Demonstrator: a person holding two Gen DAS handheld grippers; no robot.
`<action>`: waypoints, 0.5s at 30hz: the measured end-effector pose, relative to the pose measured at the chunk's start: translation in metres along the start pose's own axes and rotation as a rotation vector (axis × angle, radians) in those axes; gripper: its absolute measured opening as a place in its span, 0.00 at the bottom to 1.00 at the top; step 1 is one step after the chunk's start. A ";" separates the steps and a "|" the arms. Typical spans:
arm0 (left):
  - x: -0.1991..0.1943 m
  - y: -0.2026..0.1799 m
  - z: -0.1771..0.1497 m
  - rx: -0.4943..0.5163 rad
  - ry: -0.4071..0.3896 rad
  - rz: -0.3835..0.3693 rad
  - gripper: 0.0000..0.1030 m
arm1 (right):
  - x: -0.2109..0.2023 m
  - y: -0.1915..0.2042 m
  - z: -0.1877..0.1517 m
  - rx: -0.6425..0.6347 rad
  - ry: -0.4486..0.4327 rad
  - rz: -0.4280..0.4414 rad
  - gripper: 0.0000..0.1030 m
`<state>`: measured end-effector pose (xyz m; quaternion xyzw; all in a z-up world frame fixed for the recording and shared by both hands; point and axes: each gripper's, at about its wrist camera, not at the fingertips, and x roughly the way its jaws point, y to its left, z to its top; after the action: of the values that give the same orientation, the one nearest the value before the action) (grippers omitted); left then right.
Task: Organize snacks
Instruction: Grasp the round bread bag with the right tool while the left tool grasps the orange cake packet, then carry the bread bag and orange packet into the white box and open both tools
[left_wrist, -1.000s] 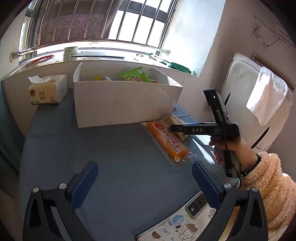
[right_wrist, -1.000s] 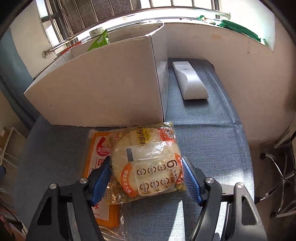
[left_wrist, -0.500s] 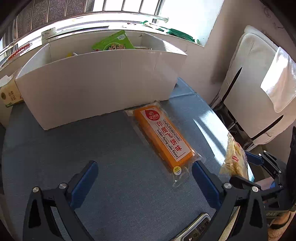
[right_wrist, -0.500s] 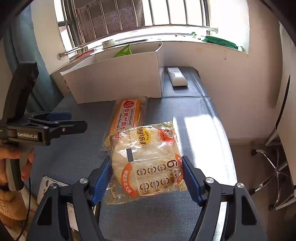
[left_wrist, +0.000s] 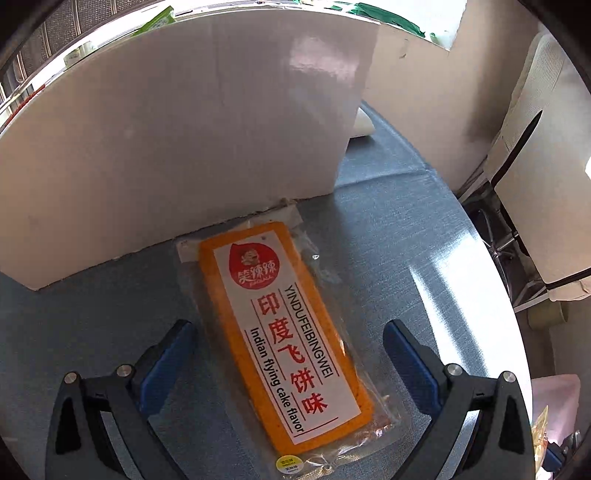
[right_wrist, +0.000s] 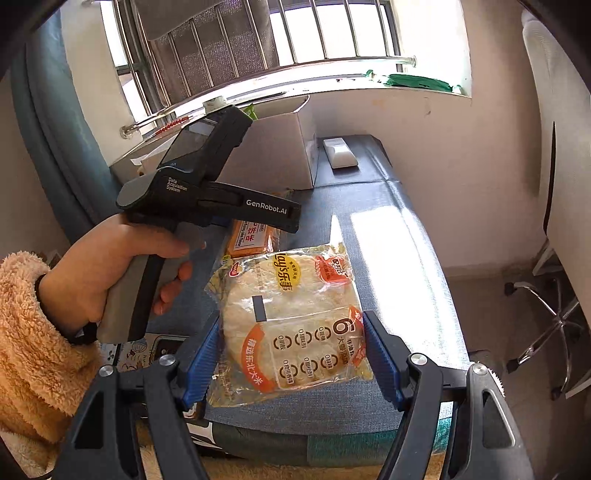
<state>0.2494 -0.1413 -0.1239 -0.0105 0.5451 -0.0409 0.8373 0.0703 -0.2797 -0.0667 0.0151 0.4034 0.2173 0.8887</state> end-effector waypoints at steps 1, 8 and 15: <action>0.002 -0.005 0.000 0.030 -0.005 0.020 1.00 | -0.001 -0.001 -0.001 0.006 -0.004 0.000 0.75; -0.015 -0.010 0.001 0.160 -0.047 -0.045 0.62 | -0.006 -0.006 -0.005 0.033 -0.005 0.001 0.75; -0.043 0.035 -0.024 0.130 -0.075 -0.140 0.57 | -0.001 0.005 -0.002 0.000 -0.005 0.015 0.75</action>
<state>0.2122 -0.1028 -0.0965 0.0043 0.5075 -0.1342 0.8512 0.0663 -0.2755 -0.0660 0.0188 0.4009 0.2237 0.8882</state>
